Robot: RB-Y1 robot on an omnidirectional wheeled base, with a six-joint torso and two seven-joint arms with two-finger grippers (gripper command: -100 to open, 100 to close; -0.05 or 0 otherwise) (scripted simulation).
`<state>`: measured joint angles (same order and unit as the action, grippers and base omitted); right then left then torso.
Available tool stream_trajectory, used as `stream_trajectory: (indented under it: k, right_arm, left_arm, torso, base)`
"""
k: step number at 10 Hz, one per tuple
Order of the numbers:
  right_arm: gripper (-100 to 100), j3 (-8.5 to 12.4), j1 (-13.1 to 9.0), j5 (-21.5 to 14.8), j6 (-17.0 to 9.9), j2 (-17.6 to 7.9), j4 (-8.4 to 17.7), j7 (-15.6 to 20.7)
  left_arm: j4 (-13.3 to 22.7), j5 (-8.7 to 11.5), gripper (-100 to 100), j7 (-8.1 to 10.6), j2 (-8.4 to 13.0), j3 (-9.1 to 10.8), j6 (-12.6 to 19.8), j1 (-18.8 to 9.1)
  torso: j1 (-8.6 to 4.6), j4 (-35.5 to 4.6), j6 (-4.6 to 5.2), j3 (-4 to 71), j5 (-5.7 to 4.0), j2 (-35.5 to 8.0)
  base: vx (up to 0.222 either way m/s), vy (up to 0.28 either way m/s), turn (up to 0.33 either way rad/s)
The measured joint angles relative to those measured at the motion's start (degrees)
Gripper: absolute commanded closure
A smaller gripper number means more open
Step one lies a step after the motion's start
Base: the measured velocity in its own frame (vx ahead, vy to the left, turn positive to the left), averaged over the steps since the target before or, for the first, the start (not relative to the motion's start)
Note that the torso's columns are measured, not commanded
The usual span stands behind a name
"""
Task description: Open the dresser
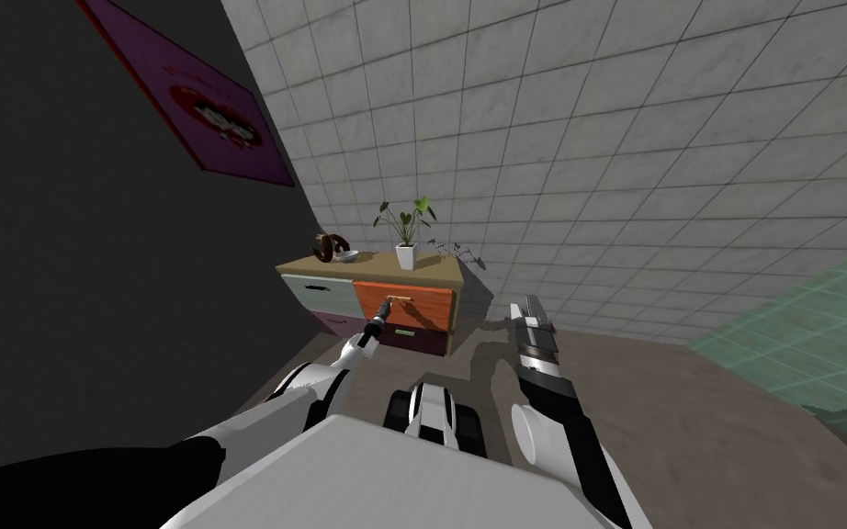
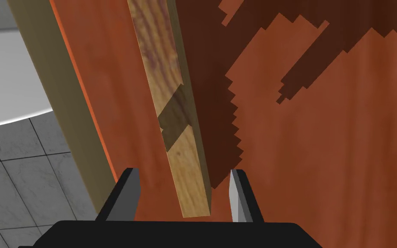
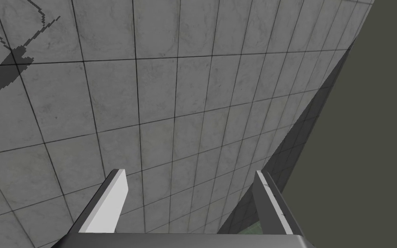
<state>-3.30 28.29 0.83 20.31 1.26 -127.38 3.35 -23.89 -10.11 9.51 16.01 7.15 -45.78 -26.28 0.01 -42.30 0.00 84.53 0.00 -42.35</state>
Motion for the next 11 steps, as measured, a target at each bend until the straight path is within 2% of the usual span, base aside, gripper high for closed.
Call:
stream_trajectory:
  k: [4, 9, 10, 11]
  right_arm:
    - [0, 0.0, 0.0, 0.0, 0.0, 0.0, 0.0, 0.0]
    - [0, 0.0, 0.0, 0.0, 0.0, 0.0, 0.0, 0.0]
    - [0, 0.0, 0.0, 0.0, 0.0, 0.0, 0.0, 0.0]
    - [0, 0.0, 0.0, 0.0, 0.0, 0.0, 0.0, 0.0]
  left_arm:
    - [-4.2, 6.4, 100, -5.86, -2.7, -3.67, 3.4, 0.9]
    - [-10.3, 13.6, 100, -12.25, -5.4, -8.11, 8.0, 2.7]
    - [-10.4, 13.8, -100, -12.56, -5.5, -8.21, 8.2, 2.7]
    - [-10.4, 13.8, -100, -12.57, -5.5, -8.1, 8.2, 2.8]
  torso:
    - [-0.03, 0.0, 0.0, 0.0, -0.01, 0.1]
    - [0.01, 0.0, 0.0, 0.0, 0.0, 0.1]
    - [-0.11, 0.1, 0.0, 0.1, -0.03, 0.2]
    - [-0.14, 0.1, 0.01, 0.4, -0.04, 0.6]
  base:
    - [-0.133, 0.093, -0.006]
    - [-0.097, 0.061, -0.004]
    - [0.107, 0.011, -0.024]
    - [0.177, 0.008, -0.024]
